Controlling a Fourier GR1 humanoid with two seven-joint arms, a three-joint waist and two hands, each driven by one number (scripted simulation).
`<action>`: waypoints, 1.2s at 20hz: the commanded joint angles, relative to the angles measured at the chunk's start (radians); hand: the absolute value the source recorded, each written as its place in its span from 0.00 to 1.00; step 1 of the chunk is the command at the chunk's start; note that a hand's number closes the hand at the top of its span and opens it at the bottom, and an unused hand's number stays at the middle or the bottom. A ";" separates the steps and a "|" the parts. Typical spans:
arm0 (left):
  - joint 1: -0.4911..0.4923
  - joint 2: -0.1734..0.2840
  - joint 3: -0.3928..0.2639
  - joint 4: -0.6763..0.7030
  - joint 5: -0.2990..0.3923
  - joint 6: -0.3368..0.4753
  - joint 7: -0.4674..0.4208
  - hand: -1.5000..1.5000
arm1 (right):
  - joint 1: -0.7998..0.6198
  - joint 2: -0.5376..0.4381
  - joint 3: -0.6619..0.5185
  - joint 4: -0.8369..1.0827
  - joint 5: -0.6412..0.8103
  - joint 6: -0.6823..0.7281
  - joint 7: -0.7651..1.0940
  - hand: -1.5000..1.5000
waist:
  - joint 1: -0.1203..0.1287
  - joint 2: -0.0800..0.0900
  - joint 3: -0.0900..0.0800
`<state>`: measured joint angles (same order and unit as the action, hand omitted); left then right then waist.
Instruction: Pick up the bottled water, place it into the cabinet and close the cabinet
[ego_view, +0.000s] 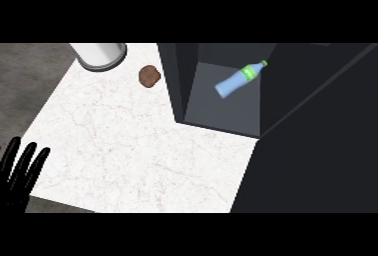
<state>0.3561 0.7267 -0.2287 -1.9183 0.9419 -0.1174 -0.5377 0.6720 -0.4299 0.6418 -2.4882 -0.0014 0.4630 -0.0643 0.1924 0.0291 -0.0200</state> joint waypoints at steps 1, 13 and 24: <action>-0.017 0.019 0.025 0.002 0.012 -0.019 0.005 0.00 | -0.098 0.023 0.154 -0.021 0.019 0.044 0.104 1.00 | 0.021 0.010 -0.002; -0.011 0.052 0.047 0.018 0.023 -0.059 0.016 0.00 | -0.272 -0.041 0.073 -0.024 0.026 0.085 0.159 1.00 | 0.046 -0.001 -0.011; -0.018 0.065 0.072 0.029 0.053 -0.083 0.023 0.00 | -0.329 -0.030 0.043 0.006 -0.023 0.082 0.170 1.00 | 0.042 0.012 -0.011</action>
<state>0.3408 0.7867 -0.1663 -1.8908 0.9870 -0.1924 -0.5154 0.3872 -0.5246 0.6012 -2.4848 -0.0238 0.5827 0.0191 0.2360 0.0331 -0.0317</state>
